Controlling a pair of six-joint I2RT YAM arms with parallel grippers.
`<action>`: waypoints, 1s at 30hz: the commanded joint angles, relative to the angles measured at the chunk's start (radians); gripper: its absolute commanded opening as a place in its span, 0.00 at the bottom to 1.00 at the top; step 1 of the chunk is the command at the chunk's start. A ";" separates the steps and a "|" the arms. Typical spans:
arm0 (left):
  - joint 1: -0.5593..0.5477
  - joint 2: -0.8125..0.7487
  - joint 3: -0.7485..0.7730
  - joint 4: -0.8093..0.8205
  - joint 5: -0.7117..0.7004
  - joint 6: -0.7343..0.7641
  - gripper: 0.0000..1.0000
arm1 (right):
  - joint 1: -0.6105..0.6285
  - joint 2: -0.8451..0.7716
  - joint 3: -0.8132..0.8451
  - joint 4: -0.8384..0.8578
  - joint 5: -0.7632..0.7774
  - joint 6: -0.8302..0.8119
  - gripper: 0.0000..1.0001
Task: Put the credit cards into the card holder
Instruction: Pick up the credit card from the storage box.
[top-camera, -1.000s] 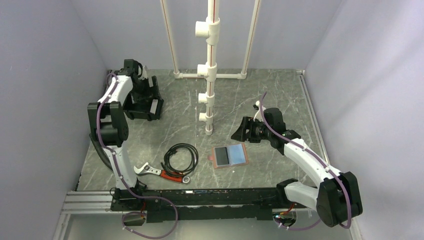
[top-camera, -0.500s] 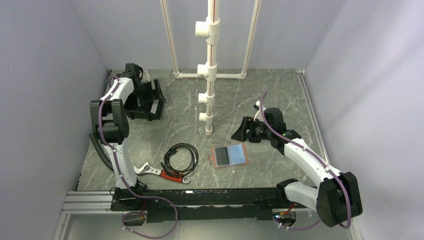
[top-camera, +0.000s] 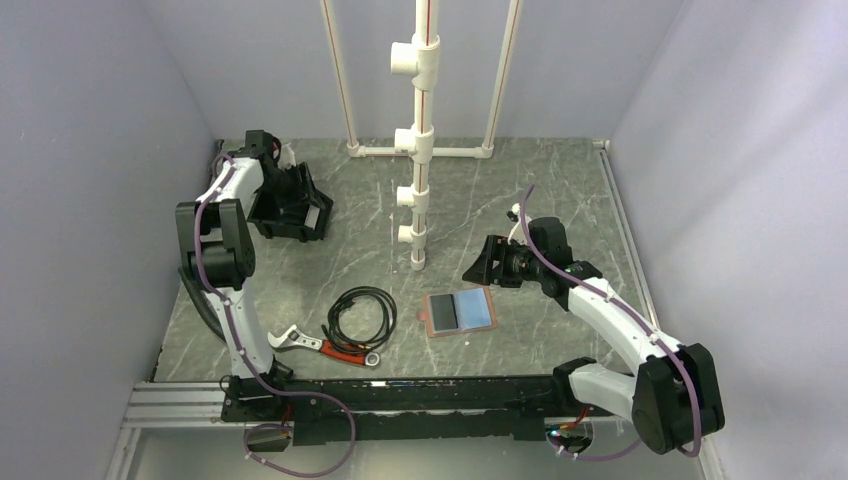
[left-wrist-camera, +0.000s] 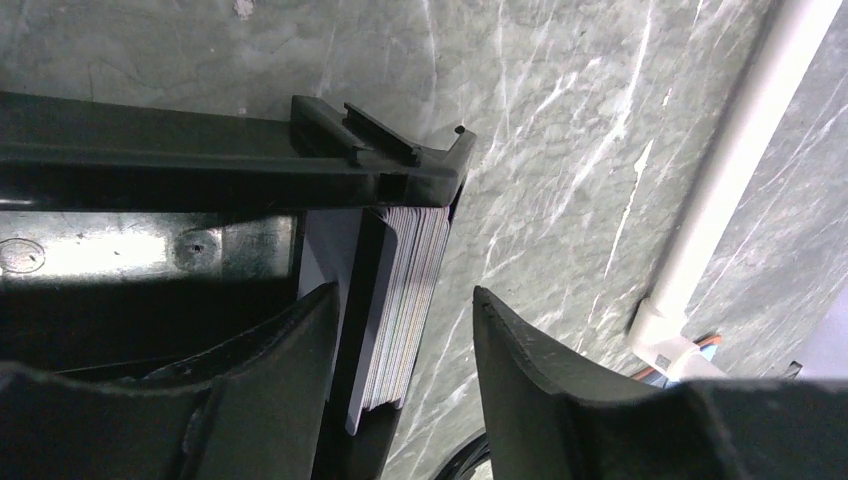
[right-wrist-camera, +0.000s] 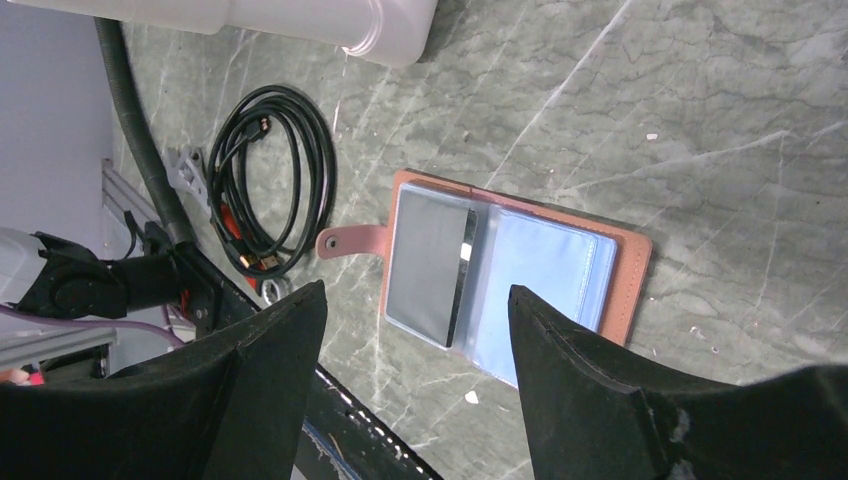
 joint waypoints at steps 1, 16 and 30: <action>-0.002 -0.077 -0.005 0.021 0.049 0.000 0.55 | -0.005 -0.002 -0.011 0.046 -0.014 -0.002 0.69; -0.001 -0.070 0.010 -0.007 0.032 0.023 0.32 | -0.005 0.011 -0.018 0.056 -0.030 0.004 0.69; -0.007 -0.106 0.034 -0.054 -0.097 0.077 0.15 | -0.005 0.022 -0.022 0.065 -0.045 0.007 0.68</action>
